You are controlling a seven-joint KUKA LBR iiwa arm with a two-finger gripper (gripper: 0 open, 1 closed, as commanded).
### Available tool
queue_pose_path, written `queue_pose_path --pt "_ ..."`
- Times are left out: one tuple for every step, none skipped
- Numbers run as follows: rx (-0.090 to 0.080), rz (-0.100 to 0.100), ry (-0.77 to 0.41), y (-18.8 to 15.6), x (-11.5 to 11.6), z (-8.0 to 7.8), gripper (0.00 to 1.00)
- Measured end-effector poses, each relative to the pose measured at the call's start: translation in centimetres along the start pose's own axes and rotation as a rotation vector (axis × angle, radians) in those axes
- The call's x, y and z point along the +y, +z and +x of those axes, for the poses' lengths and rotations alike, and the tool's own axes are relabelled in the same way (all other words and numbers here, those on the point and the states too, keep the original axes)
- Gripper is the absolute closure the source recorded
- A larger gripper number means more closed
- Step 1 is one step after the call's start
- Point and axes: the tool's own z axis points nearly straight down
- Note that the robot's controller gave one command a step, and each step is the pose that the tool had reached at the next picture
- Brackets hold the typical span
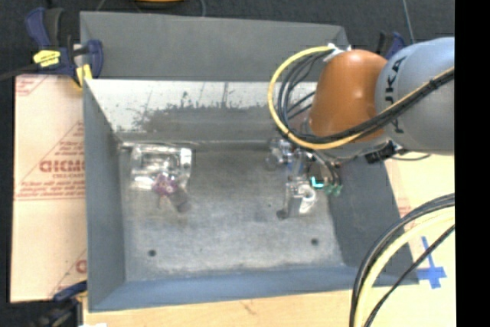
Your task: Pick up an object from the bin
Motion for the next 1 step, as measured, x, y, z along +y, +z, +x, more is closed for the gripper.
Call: queue_pose_path --pt "-0.004 0.003 -0.188 3.78 -9.64 0.38 0.00"
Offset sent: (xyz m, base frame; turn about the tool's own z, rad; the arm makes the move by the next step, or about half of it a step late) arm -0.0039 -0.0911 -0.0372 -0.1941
